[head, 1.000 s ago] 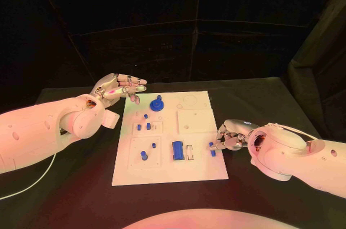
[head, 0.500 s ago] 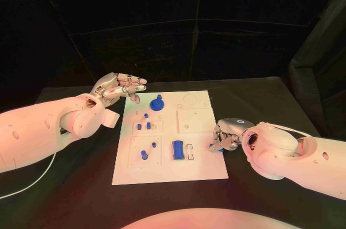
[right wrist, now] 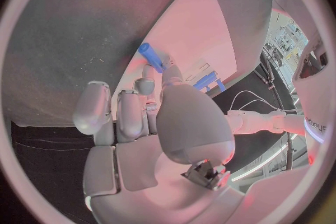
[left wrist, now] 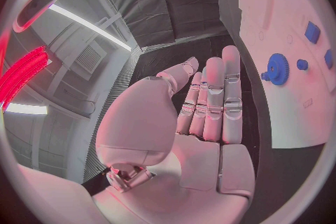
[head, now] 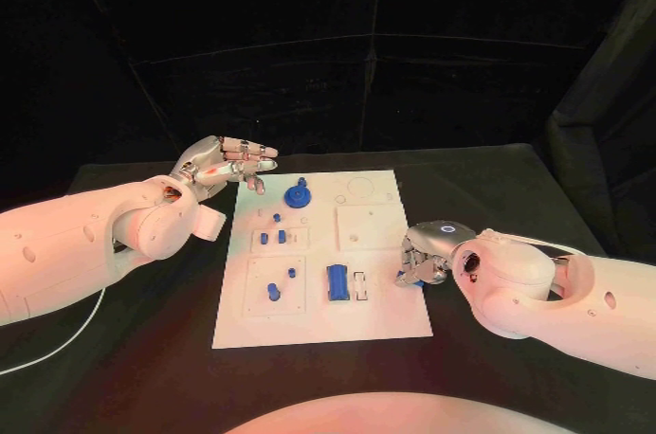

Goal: Assemble the parts on the task board

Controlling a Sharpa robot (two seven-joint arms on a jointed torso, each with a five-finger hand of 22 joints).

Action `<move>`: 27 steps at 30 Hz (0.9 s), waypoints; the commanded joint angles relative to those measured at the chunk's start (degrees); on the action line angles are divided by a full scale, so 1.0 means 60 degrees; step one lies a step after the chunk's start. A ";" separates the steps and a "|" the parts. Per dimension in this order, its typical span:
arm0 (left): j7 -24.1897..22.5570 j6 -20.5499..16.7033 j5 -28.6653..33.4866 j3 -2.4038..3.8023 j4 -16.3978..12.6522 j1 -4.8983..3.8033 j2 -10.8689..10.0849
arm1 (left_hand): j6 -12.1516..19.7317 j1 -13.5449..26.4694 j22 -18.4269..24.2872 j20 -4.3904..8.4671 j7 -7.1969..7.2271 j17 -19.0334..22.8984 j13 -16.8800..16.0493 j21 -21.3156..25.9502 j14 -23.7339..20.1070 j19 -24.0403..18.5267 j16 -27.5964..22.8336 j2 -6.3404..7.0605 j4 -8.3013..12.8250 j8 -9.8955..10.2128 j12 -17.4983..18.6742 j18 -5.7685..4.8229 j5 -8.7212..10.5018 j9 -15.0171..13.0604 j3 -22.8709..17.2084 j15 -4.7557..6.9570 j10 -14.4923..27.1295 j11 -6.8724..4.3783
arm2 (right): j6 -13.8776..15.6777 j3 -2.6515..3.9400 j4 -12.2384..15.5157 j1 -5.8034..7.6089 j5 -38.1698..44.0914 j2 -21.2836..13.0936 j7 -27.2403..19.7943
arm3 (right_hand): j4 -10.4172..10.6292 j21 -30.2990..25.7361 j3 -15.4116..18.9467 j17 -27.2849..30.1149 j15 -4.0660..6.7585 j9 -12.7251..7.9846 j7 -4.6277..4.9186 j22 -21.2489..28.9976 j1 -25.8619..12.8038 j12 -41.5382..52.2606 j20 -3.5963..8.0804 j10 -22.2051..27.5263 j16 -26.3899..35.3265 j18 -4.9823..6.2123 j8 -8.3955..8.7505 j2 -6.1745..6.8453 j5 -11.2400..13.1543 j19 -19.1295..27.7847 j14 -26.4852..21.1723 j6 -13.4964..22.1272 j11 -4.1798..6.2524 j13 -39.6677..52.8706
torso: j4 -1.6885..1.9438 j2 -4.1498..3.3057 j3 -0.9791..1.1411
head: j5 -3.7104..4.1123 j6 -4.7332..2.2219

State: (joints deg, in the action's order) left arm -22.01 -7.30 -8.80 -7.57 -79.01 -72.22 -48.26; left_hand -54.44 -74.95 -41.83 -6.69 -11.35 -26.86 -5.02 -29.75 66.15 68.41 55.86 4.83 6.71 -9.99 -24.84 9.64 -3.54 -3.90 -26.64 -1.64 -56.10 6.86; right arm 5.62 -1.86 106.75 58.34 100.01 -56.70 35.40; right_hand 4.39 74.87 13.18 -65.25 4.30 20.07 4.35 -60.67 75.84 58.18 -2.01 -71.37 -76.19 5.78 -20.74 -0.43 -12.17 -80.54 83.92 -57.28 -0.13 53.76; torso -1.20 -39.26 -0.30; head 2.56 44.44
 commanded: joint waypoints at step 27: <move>-0.0016 0.0152 0.0022 0.0003 0.0025 -0.0008 0.0004 | 0.0055 0.0017 0.0014 -0.0056 -0.0014 0.0020 0.0019 0.0062 -0.0059 0.0018 0.0040 -0.0063 0.0060 -0.0053 -0.0080 0.0132 -0.0005 -0.0001 -0.0004 -0.0001 0.0076 0.0010 | 0.1169 -0.0076 0.0212 -0.0077 -0.2100 -0.0238 -0.0055 | -0.0655 0.0113 -0.3337 -0.0410 0.0039 -0.0345 -0.0010 -0.0294 0.0285 -0.0218 0.0084 -0.0091 -0.0121 -0.0124 0.0916 -0.0216 -0.0553 -0.0114 0.0393 -0.0414 0.0132 0.0074 | 0.0008 0.0004 0.0003 | -0.0051 -0.0005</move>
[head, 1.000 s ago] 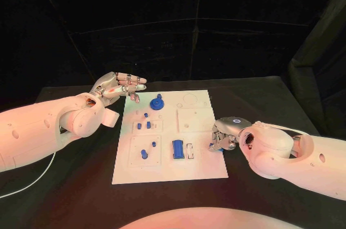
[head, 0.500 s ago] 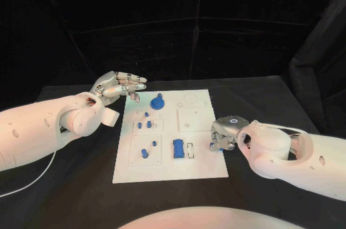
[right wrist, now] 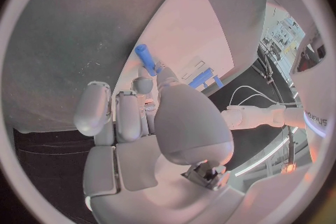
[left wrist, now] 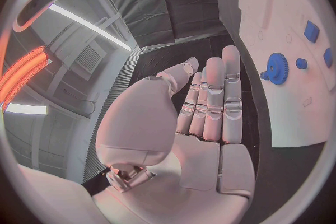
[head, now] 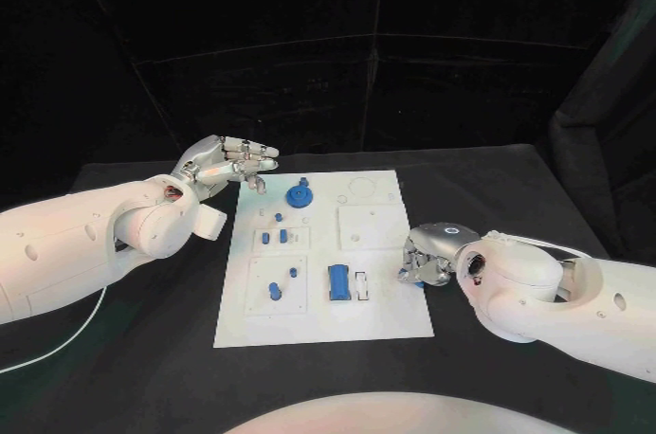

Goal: Assemble the parts on the task board

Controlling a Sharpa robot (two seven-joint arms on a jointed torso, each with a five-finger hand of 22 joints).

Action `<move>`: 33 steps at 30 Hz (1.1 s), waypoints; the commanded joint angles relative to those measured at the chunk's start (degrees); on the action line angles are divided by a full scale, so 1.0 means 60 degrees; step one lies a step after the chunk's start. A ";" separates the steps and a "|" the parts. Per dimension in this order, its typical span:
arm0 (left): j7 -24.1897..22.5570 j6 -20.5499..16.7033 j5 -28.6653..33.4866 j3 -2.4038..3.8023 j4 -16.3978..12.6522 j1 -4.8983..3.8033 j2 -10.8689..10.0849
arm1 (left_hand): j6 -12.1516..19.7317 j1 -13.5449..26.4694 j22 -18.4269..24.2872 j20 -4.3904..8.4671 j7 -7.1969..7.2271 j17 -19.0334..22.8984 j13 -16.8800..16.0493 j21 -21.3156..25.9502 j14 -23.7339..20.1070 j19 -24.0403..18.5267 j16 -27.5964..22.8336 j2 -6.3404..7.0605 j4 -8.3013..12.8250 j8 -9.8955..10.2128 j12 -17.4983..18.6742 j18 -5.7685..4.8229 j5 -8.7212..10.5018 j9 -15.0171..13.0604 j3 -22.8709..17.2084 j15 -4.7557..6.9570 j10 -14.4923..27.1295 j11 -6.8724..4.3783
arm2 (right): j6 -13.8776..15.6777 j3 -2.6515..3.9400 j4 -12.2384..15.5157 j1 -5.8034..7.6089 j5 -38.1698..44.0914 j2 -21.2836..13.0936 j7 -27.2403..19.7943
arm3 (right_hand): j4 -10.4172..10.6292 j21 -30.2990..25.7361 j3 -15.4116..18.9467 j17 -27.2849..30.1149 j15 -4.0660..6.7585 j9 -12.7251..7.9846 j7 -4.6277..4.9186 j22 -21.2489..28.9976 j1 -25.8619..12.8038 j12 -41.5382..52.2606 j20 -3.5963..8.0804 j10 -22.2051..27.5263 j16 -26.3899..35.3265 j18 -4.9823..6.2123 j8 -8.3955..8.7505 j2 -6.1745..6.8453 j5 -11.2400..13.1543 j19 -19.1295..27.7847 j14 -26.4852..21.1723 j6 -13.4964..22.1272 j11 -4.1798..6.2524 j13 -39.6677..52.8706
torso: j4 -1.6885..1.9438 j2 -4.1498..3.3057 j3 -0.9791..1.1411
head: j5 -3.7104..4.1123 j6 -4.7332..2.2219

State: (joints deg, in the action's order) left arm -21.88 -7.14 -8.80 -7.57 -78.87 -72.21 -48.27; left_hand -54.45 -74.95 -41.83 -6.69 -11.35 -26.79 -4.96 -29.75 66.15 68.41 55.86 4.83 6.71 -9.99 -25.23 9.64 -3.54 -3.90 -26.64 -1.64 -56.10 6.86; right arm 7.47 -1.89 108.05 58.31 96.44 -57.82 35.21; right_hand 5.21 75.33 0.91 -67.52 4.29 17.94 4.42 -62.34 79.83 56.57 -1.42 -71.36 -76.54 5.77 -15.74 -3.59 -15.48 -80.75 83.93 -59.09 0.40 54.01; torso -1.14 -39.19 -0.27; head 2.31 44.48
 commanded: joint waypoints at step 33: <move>-0.0020 0.0123 0.0022 0.0004 -0.0065 -0.0011 0.0001 | 0.0062 0.0003 0.0017 -0.0055 -0.0013 0.0015 0.0012 0.0062 -0.0065 0.0016 0.0044 -0.0070 0.0074 -0.0060 -0.0026 0.0133 -0.0008 0.0000 -0.0016 0.0001 0.0085 0.0009 | 0.2602 -0.0066 -0.0205 -0.0062 -0.4437 0.0881 -0.0456 | -0.0332 0.0162 -0.3040 -0.0339 0.0088 0.0205 -0.0138 -0.0238 -0.1913 0.0418 0.0018 -0.0496 -0.0243 -0.0156 0.0192 0.1334 -0.0296 -0.0174 0.0459 -0.0562 0.0080 0.0439 | -0.0002 -0.0012 -0.0007 | -0.0085 0.0034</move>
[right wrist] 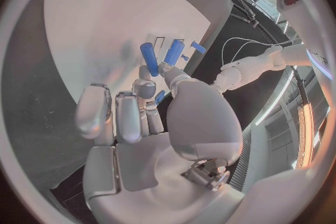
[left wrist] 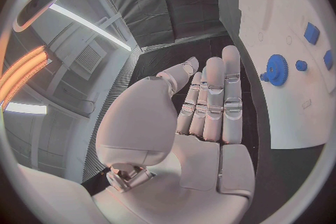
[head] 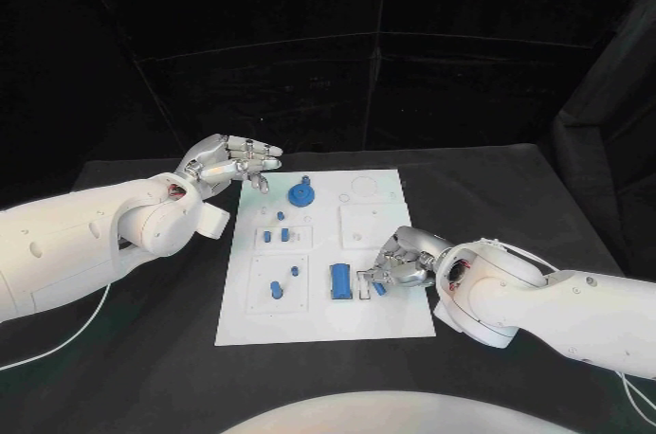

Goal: Assemble the parts on the task board

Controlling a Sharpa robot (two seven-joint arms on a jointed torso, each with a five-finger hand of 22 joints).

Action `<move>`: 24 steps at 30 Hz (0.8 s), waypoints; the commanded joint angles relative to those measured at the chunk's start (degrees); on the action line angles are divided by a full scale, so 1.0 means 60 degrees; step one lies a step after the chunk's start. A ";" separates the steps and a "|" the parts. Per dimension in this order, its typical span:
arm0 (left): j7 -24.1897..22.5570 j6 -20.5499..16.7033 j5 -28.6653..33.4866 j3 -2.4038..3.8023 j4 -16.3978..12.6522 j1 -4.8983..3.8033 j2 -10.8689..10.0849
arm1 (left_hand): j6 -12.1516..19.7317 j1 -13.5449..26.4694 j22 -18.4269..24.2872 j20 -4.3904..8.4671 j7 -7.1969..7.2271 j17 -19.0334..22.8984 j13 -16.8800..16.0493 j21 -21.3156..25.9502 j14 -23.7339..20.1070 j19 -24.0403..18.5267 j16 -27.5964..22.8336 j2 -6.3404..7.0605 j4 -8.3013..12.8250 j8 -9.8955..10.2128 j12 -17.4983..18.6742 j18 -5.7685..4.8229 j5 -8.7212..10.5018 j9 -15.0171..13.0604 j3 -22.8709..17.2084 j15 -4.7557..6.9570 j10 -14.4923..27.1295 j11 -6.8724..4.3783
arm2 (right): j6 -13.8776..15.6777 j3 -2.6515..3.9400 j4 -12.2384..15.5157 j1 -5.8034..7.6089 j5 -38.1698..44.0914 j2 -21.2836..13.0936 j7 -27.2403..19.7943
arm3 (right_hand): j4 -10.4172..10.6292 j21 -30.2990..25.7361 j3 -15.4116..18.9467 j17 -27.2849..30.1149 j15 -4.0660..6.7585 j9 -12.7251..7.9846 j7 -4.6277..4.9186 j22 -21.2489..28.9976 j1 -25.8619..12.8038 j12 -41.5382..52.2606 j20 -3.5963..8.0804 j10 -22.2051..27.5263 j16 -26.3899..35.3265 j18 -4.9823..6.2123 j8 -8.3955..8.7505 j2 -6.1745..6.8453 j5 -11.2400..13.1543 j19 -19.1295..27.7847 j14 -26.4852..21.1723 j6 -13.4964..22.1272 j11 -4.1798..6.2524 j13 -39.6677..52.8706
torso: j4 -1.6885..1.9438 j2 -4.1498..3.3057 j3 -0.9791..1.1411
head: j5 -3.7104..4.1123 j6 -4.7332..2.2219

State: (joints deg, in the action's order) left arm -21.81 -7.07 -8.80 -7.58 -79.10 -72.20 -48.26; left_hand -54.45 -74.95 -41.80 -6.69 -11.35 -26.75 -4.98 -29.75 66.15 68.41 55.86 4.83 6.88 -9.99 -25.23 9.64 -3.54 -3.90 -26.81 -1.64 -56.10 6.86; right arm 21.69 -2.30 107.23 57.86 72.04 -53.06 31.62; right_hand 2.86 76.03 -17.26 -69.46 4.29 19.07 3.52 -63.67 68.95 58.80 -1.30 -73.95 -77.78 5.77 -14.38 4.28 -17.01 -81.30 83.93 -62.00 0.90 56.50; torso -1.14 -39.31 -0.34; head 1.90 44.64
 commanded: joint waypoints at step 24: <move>0.0065 0.0177 0.0022 0.0005 -0.0046 -0.0014 -0.0009 | 0.0069 0.0005 0.0011 -0.0054 -0.0016 0.0016 0.0017 0.0062 -0.0070 0.0014 0.0049 -0.0072 0.0051 -0.0067 -0.0037 0.0132 -0.0006 0.0000 0.0008 0.0000 0.0093 0.0011 | -0.0341 0.0003 -0.0232 0.0013 -0.0518 0.0467 0.0624 | 0.0337 0.0189 0.0085 -0.0354 0.0157 0.0173 -0.0086 -0.0270 -0.0622 0.0413 0.0063 -0.0386 -0.0249 -0.0199 -0.0148 -0.0018 -0.0096 -0.0184 0.0516 -0.0290 0.0079 0.0447 | -0.0010 0.0007 0.0012 | -0.0050 0.0079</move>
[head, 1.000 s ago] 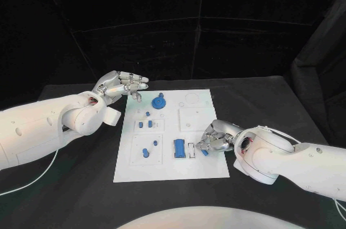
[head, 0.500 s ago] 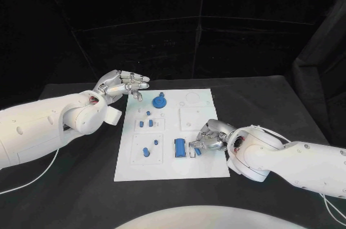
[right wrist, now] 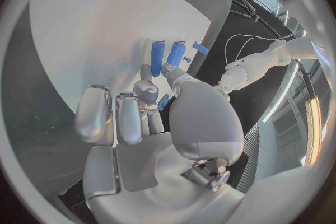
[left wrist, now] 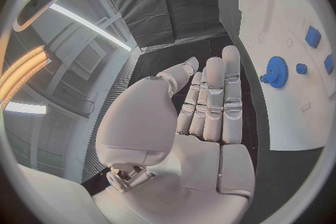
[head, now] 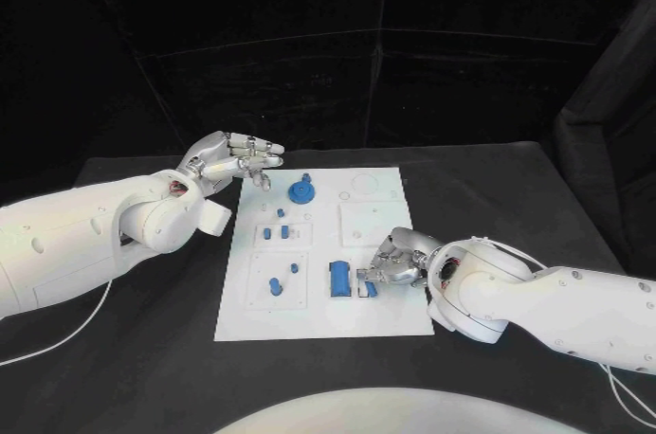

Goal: Assemble the parts on the task board

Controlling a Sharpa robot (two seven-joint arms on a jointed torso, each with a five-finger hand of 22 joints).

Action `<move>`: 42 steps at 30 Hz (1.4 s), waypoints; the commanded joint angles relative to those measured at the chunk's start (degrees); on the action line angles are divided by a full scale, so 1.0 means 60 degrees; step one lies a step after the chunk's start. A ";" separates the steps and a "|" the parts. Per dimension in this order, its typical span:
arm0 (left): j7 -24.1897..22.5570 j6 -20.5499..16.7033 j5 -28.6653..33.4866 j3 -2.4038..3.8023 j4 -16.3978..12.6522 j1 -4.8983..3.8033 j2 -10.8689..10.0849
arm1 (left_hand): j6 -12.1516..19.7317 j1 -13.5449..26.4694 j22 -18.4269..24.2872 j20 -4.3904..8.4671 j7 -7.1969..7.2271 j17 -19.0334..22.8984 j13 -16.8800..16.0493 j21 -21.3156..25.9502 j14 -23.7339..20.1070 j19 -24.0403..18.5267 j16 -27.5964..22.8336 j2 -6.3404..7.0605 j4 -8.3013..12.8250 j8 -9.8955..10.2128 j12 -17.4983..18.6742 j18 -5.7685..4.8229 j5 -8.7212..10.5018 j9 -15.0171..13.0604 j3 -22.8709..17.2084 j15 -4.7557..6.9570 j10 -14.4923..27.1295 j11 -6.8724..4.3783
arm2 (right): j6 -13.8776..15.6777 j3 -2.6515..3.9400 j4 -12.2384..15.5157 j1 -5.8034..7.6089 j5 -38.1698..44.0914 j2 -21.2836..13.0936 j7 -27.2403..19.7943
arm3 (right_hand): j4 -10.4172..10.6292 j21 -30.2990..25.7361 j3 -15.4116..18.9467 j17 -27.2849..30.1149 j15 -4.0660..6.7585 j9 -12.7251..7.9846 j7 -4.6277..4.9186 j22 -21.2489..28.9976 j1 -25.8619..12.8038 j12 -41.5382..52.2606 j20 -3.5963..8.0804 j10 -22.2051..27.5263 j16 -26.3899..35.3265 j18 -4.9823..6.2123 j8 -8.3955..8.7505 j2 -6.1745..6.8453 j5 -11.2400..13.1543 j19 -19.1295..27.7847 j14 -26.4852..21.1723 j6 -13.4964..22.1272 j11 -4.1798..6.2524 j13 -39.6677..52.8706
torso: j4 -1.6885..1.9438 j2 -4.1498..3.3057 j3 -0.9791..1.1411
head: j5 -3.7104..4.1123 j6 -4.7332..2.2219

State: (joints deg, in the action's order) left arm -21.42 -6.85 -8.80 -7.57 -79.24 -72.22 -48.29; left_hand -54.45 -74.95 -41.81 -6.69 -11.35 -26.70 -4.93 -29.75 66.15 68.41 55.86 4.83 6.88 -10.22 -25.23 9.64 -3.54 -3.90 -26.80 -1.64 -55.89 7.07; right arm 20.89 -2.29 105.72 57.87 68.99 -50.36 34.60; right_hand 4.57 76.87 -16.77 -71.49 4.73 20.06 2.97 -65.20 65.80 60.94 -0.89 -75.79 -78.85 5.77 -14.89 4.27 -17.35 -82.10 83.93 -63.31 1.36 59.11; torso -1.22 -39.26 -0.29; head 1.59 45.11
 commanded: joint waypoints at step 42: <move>0.0064 0.0170 0.0022 0.0004 -0.0016 -0.0014 -0.0011 | 0.0081 0.0009 0.0016 -0.0056 -0.0019 0.0021 0.0014 0.0065 -0.0083 0.0007 0.0053 -0.0072 0.0058 -0.0038 -0.0052 0.0131 -0.0007 0.0001 0.0004 -0.0003 0.0073 -0.0021 | -0.0121 0.0001 0.0030 0.0011 0.0501 -0.0069 0.0016 | 0.1400 0.0046 0.2856 -0.0045 0.0059 0.0313 0.0024 -0.0084 -0.0509 -0.0016 -0.0016 -0.0103 -0.0049 -0.0204 -0.0033 -0.0083 0.2056 -0.0051 0.0488 -0.0022 -0.0031 0.0250 | -0.0005 0.0010 0.0003 | 0.0032 -0.0031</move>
State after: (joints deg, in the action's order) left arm -20.94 -6.59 -8.80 -7.57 -79.28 -72.22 -48.38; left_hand -54.45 -74.95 -41.78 -6.69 -11.35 -26.63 -4.90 -29.75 66.15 68.40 55.86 4.83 6.88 -10.22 -25.23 9.64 -3.54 -3.90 -26.80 -1.64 -55.89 7.06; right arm 20.52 -2.29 105.68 57.86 71.64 -50.54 35.89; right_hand 13.38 77.13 0.33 -71.83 4.94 21.87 2.95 -65.67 61.79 61.22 -0.90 -76.48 -79.52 4.86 -15.30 4.01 -4.59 -82.10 84.14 -63.67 1.23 60.52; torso -1.22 -39.20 -0.29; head 1.74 44.99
